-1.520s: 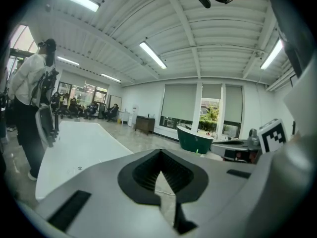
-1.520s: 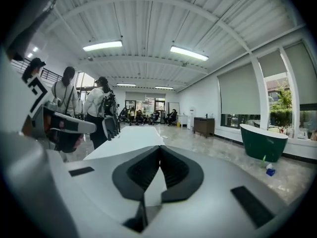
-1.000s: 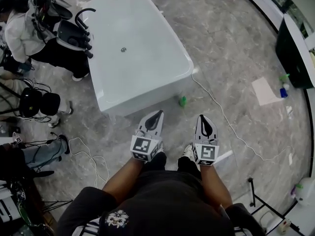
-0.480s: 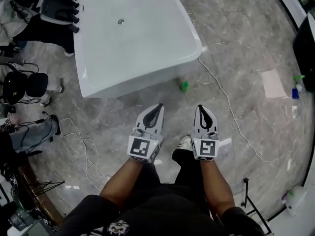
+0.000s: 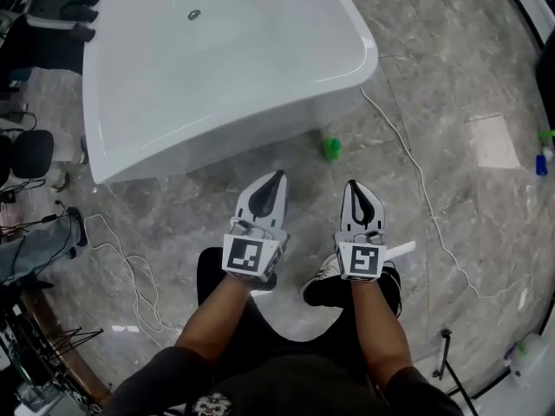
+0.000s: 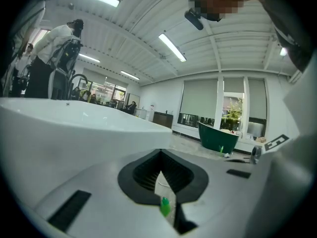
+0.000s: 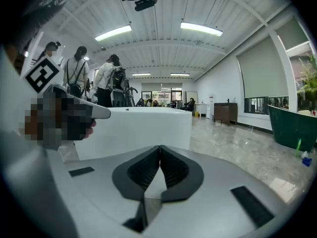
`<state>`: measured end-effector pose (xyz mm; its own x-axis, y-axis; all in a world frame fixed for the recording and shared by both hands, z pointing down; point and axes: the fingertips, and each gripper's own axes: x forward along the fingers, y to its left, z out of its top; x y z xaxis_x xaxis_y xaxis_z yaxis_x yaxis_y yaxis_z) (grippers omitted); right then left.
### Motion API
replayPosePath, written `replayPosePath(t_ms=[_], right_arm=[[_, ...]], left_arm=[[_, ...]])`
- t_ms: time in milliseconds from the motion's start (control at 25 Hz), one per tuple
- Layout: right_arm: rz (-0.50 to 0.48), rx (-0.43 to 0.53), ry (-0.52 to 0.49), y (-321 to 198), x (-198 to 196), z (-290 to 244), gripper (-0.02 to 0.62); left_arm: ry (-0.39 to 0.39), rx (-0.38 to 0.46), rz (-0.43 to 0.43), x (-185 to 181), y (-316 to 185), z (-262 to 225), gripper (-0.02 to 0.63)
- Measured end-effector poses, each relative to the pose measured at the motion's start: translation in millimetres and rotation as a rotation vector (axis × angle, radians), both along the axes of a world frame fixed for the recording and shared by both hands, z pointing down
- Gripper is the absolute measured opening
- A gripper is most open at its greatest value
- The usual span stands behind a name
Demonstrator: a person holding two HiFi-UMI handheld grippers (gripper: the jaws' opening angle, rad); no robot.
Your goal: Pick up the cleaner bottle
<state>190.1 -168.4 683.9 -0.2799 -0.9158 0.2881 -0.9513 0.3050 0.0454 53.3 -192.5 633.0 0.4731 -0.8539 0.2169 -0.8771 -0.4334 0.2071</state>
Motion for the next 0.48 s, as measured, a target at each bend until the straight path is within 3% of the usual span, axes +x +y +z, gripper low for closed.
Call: replayPosePath(t_ms=[320,480], right_arm=[[0.023,-0.002,0.0,-9.7,13.2,133.8,0.015],[-0.034,0.006,0.026,-5.1,8.8,194.6,0.015]], left_arm=[[-0.02,0.033,0.008,9.7,-4.9,131.0,0.002],[-0.051,0.032,0.009,9.8,-4.0,178.1,0.002]])
